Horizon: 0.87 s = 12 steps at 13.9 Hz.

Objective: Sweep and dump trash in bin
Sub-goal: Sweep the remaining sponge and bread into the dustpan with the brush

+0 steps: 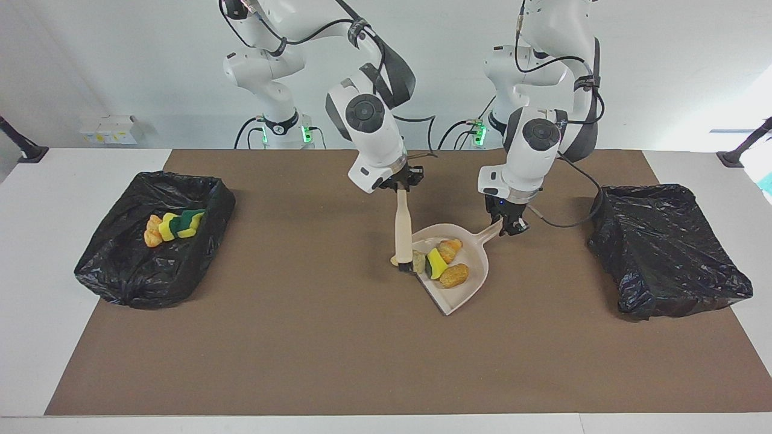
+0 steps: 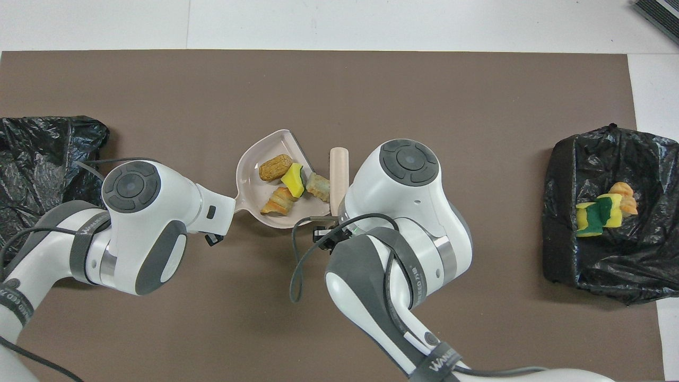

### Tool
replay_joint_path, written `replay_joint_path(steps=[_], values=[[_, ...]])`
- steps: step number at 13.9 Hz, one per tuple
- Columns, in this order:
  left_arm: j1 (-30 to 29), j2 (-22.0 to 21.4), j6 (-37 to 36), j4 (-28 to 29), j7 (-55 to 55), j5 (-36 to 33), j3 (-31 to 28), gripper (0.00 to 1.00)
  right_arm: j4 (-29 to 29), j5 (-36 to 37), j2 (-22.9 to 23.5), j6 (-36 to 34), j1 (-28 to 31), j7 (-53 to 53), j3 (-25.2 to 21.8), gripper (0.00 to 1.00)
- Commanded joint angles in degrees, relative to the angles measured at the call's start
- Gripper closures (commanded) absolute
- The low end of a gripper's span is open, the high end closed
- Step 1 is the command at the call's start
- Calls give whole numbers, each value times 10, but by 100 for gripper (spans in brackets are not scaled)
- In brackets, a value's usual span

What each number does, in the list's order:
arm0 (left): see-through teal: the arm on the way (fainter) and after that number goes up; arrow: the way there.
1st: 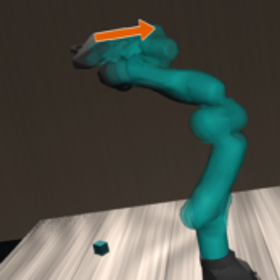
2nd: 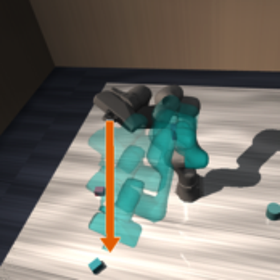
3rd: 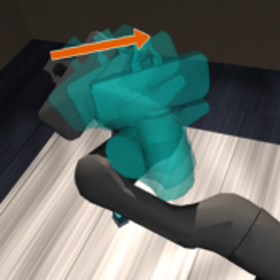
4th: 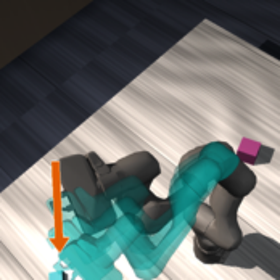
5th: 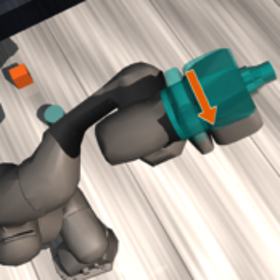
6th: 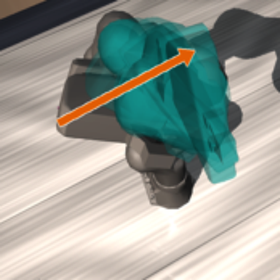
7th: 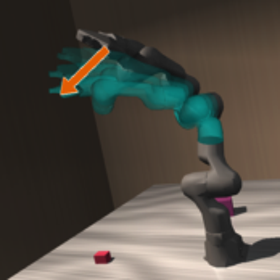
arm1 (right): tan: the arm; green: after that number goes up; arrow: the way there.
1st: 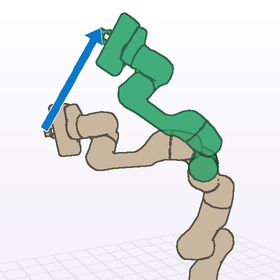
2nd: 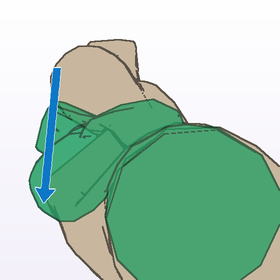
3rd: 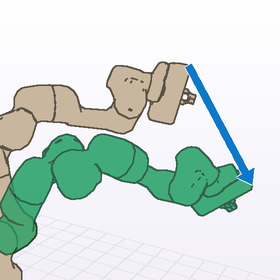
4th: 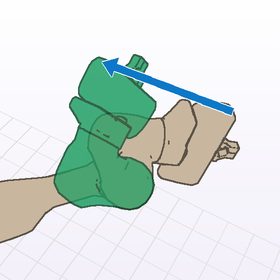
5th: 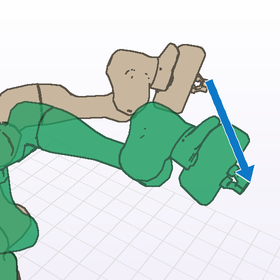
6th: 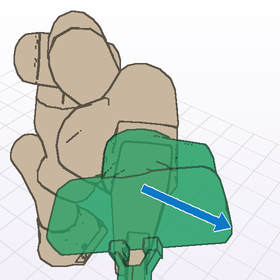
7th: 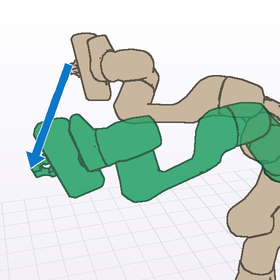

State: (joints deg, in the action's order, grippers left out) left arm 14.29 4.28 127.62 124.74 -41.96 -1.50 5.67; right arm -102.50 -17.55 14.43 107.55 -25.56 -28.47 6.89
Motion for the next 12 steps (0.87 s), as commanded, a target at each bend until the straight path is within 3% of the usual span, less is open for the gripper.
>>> replay_joint_path(steps=[1,7,12], values=[[2,-14,25,17,-32,7,0,100,-65,47,-20,14,13,16,4,100],[2,-15,29,19,-73,1,0,100,-78,54,-6,58,-20,125,9,100],[-4,-12,32,15,-65,1,0,100,-55,-37,-5,67,-52,171,9,100]])
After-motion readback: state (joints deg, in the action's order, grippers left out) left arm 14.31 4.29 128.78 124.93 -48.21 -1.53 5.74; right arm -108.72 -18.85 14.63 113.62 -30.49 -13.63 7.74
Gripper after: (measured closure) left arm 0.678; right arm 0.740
